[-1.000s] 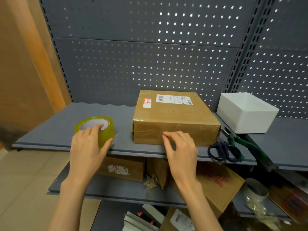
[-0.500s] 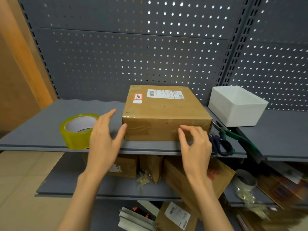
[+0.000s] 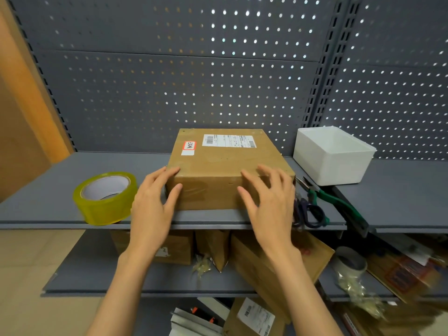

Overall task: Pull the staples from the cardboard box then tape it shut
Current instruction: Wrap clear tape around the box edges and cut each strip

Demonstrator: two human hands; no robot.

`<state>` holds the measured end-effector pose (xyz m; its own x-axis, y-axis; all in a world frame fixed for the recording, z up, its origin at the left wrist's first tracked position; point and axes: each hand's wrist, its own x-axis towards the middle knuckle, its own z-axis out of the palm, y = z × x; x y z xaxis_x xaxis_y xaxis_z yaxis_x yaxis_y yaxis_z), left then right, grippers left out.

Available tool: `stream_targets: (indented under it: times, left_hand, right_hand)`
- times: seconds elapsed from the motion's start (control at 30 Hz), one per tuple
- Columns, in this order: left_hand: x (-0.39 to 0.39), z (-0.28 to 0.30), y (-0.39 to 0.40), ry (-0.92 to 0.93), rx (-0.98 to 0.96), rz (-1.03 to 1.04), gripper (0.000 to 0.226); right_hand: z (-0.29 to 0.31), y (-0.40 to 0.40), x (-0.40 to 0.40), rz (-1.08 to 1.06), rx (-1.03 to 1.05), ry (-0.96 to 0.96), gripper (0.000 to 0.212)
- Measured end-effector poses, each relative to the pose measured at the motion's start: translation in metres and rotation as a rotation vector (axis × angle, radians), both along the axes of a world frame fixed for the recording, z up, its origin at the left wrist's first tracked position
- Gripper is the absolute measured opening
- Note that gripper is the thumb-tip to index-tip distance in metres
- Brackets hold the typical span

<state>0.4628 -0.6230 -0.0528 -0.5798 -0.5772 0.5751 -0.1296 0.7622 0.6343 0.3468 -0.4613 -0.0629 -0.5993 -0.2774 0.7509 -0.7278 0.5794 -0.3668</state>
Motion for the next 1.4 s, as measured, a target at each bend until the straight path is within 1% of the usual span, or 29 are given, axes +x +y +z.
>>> stream_targets:
  times: [0.07, 0.17, 0.3, 0.43, 0.53, 0.63, 0.7, 0.77, 0.83, 0.9, 0.93, 1.0, 1.07, 1.13, 1.17, 1.2, 1.27, 1.33, 1.4]
  left_hand:
    - [0.001, 0.0, 0.0, -0.003, -0.027, 0.037, 0.036]
    - [0.002, 0.0, -0.001, -0.009, -0.051, 0.047, 0.035]
    - [0.006, 0.002, -0.003, 0.005, -0.068, 0.059, 0.032]
    - [0.019, 0.004, -0.015, 0.002, -0.152, 0.169, 0.029]
    - [0.034, 0.004, -0.032, -0.132, -0.26, 0.33, 0.035]
    - [0.05, -0.002, -0.056, -0.386, -0.31, 0.422, 0.046]
    - [0.055, -0.007, -0.068, -0.56, -0.357, 0.418, 0.049]
    - [0.056, -0.01, -0.076, -0.629, -0.428, 0.397, 0.048]
    - [0.056, -0.01, -0.08, -0.625, -0.44, 0.38, 0.046]
    - [0.057, -0.006, -0.081, -0.583, -0.401, 0.373, 0.044]
    - [0.057, -0.002, -0.079, -0.523, -0.363, 0.378, 0.043]
    - [0.056, 0.011, -0.069, -0.363, -0.242, 0.407, 0.043]
    - [0.054, 0.026, -0.06, -0.2, -0.151, 0.389, 0.049]
    - [0.055, 0.041, -0.051, -0.032, -0.071, 0.308, 0.058]
    - [0.055, 0.05, -0.045, 0.053, -0.013, 0.239, 0.057]
    - [0.054, 0.058, -0.038, 0.133, 0.051, 0.156, 0.052]
    - [0.052, 0.068, -0.018, 0.268, 0.144, -0.003, 0.031]
    - [0.049, 0.075, 0.006, 0.346, 0.216, -0.141, 0.011]
    - [0.047, 0.075, 0.028, 0.388, 0.291, -0.259, 0.008]
  right_hand:
    - [0.002, -0.007, -0.002, 0.029, 0.022, 0.001, 0.035]
    - [0.005, -0.012, -0.007, 0.057, -0.001, -0.033, 0.032]
    - [0.005, -0.012, -0.013, 0.069, -0.015, -0.015, 0.03]
    - [0.005, -0.011, -0.014, 0.086, -0.037, -0.024, 0.028]
    - [0.005, -0.009, -0.015, 0.094, -0.041, -0.029, 0.027]
    - [0.005, -0.008, -0.016, 0.099, -0.04, -0.018, 0.027]
    - [0.005, -0.007, -0.016, 0.102, -0.033, -0.02, 0.027]
    - [0.007, -0.006, -0.016, 0.108, -0.034, -0.022, 0.025]
    - [0.009, -0.004, -0.015, 0.115, -0.049, -0.026, 0.021]
    - [0.011, -0.002, -0.015, 0.119, -0.07, -0.032, 0.018]
    - [0.012, -0.001, -0.015, 0.118, -0.08, -0.04, 0.016]
    - [0.016, 0.001, -0.016, 0.117, -0.095, -0.059, 0.013]
    - [0.021, 0.002, -0.016, 0.125, -0.114, -0.067, 0.012]
    - [0.03, 0.001, -0.013, 0.162, -0.147, -0.088, 0.011]
    - [0.035, 0.001, -0.011, 0.195, -0.172, -0.112, 0.011]
    - [0.041, 0.0, -0.008, 0.236, -0.203, -0.142, 0.011]
    - [0.053, -0.002, 0.002, 0.339, -0.264, -0.209, 0.011]
    - [0.066, -0.004, 0.015, 0.47, -0.329, -0.284, 0.012]
    - [0.077, -0.005, 0.026, 0.593, -0.391, -0.341, 0.013]
